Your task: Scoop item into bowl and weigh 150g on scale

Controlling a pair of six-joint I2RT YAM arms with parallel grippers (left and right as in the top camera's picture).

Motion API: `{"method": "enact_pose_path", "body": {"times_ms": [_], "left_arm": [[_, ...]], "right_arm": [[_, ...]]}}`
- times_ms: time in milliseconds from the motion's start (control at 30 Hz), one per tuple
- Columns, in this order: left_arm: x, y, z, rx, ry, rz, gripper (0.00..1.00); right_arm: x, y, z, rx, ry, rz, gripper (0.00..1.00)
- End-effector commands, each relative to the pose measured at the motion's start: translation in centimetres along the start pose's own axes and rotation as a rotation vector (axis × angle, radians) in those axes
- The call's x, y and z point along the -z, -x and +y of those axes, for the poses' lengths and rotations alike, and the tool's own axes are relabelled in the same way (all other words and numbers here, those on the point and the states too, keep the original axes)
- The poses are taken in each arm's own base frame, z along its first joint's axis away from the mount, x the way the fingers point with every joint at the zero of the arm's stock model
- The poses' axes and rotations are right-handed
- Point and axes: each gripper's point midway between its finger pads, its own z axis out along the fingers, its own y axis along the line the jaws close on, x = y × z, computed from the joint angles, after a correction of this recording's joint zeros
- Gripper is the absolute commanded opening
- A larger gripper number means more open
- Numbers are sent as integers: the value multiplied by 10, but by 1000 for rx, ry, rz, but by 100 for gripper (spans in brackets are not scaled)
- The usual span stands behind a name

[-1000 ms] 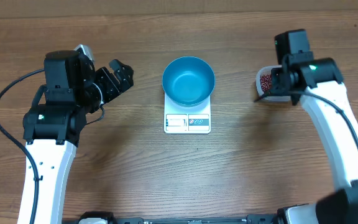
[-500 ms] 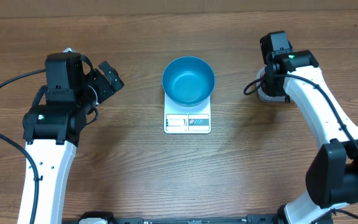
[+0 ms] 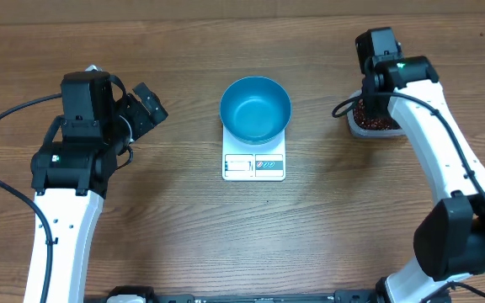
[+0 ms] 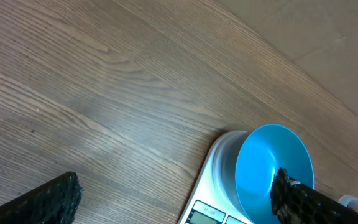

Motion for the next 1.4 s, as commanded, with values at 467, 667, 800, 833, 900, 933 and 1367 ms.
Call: {"method": "enact_pose_path", "body": {"times_ms": [467,667,800,833,900,933,1367], "left_arm": [[17,-94,-30,-361,-82,298,4],[23,-134,-54,-516,-117,338,5],[13,-160,-59,-595,-76,306,4],[6,-167,-63,-600,-77,290,5],[-5,-180,-69,-623,-94,270,5],[-12,-188,-72,-636,-106,265,4],[-111,-247,-82,-838,-116,284,5]], "right_arm": [[109,-23,-35,-360,459,-163,4],[120,-27,-27,-370,573,-160,4],[120,-25,-27,-372,574,-167,4],[120,-25,-27,-372,575,-165,4],[121,-26,-25,-370,584,-163,4],[121,-26,-24,-369,590,-160,4],[122,-26,-23,-368,596,-160,4]]}}
